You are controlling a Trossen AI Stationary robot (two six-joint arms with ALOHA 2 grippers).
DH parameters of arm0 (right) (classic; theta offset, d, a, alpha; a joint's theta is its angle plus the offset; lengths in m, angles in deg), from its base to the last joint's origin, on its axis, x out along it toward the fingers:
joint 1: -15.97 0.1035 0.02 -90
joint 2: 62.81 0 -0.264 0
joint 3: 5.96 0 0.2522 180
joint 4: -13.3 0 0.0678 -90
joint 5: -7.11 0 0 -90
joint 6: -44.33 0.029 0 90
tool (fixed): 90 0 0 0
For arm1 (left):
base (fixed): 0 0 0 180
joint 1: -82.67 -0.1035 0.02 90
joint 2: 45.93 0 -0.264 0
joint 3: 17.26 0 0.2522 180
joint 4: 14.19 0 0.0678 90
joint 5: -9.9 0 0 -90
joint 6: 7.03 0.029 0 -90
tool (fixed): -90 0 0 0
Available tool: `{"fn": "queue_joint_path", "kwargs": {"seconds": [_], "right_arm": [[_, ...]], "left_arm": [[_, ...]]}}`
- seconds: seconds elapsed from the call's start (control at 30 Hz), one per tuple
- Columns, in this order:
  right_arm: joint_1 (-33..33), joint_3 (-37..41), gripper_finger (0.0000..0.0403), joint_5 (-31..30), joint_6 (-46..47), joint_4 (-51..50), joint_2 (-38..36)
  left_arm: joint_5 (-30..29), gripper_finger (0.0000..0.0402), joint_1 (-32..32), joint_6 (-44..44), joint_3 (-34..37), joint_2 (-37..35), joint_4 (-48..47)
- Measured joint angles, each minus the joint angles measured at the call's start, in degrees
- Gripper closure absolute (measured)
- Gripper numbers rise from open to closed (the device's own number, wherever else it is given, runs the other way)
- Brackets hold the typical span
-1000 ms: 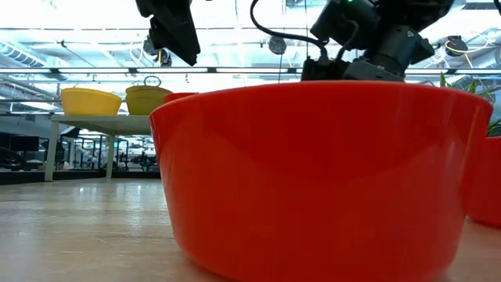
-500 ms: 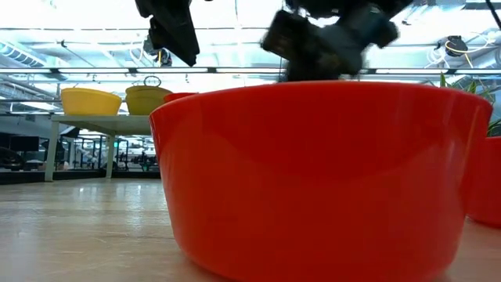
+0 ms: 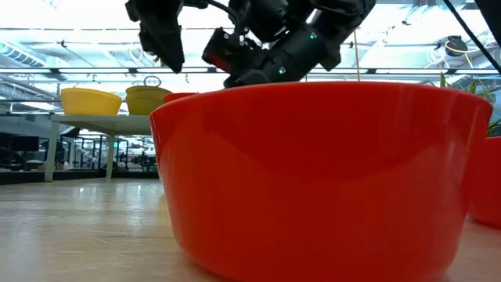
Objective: Pick & Place Mini bowls
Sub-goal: Stack the yellow bowl on the yellow bowl on the shelf
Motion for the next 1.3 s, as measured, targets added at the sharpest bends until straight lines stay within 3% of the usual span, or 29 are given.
{"fn": "queue_joint_path", "kwargs": {"seconds": [0.13,0.27,0.43,0.57,0.73,0.87,1.13,1.3], "right_arm": [[0.02,-0.04,0.0383,0.02,0.65,-0.33,-0.53],[0.09,-0.07,0.0334,-0.03,0.77,-4.19,-2.81],[0.35,-0.06,0.0265,0.00,3.64,-15.13,-8.09],[0.39,-0.08,0.0236,0.17,13.12,-25.73,-14.84],[0.93,-0.06,0.0236,-0.01,19.16,-36.23,-23.89],[2.95,-0.04,0.0242,-0.87,19.72,-37.70,-31.13],[8.47,0.12,0.0242,-12.85,22.82,-44.90,-44.60],[12.69,5.55,0.0242,-20.41,27.05,-43.25,-51.16]], "left_arm": [[0.06,0.0252,0.00,-0.48,0.00,0.00,-2.05],[0.08,0.0252,0.00,-0.48,0.00,0.00,-2.02],[0.08,0.0252,0.00,-0.48,0.00,0.00,-1.93],[-1.02,0.0252,0.04,0.74,0.05,0.00,-0.75],[-2.02,0.0252,0.03,7.21,3.32,0.02,5.45],[-0.34,0.0252,0.46,10.79,7.26,0.02,12.65],[0.03,0.0252,1.01,11.91,16.04,0.07,22.52],[0.08,0.0252,1.05,11.96,22.53,0.07,30.43]]}}
